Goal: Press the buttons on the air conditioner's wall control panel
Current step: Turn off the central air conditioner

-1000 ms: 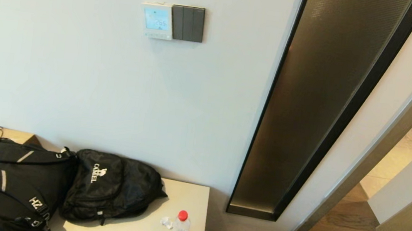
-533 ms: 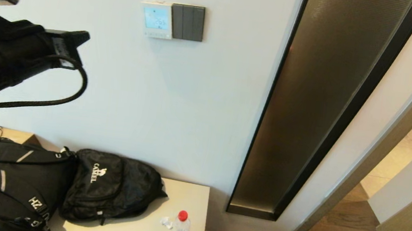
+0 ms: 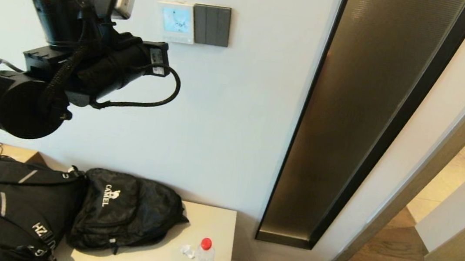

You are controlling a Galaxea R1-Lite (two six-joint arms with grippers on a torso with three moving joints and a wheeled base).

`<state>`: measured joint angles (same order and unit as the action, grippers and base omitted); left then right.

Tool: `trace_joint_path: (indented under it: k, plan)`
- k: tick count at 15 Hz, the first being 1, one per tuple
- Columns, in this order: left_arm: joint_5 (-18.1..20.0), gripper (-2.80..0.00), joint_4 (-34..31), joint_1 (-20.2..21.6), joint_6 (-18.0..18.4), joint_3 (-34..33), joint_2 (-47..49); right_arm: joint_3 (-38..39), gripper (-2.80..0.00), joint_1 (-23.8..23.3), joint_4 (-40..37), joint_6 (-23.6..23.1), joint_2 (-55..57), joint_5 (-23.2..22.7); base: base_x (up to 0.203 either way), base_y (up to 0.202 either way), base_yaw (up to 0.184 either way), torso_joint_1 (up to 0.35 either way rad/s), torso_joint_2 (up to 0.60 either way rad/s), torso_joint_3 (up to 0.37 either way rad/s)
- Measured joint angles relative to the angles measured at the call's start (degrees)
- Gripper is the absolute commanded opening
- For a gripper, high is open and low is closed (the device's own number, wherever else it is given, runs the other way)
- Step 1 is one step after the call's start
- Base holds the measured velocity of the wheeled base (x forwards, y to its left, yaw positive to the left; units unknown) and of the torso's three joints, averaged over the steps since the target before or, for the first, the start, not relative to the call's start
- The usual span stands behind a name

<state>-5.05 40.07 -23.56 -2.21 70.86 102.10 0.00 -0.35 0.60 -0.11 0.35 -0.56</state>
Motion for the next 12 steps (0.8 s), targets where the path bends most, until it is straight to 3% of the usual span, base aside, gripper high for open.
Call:
trace_joint_path:
  k: [9, 12]
  plan:
    - [-0.6, -2.80, -1.2, -2.4, 0.8, 19.1, 14.5, 0.0, -2.80, 0.0, 0.0, 0.0, 0.0, 0.0, 0.000, 0.000, 0.000, 0.000, 0.00, 0.000]
    - [-0.6, -2.80, -2.1, -2.5, 1.1, 21.6, 17.3, 0.0, -2.80, 0.0, 0.0, 0.0, 0.0, 0.1, 0.000, 0.000, 0.000, 0.000, 0.00, 0.000]
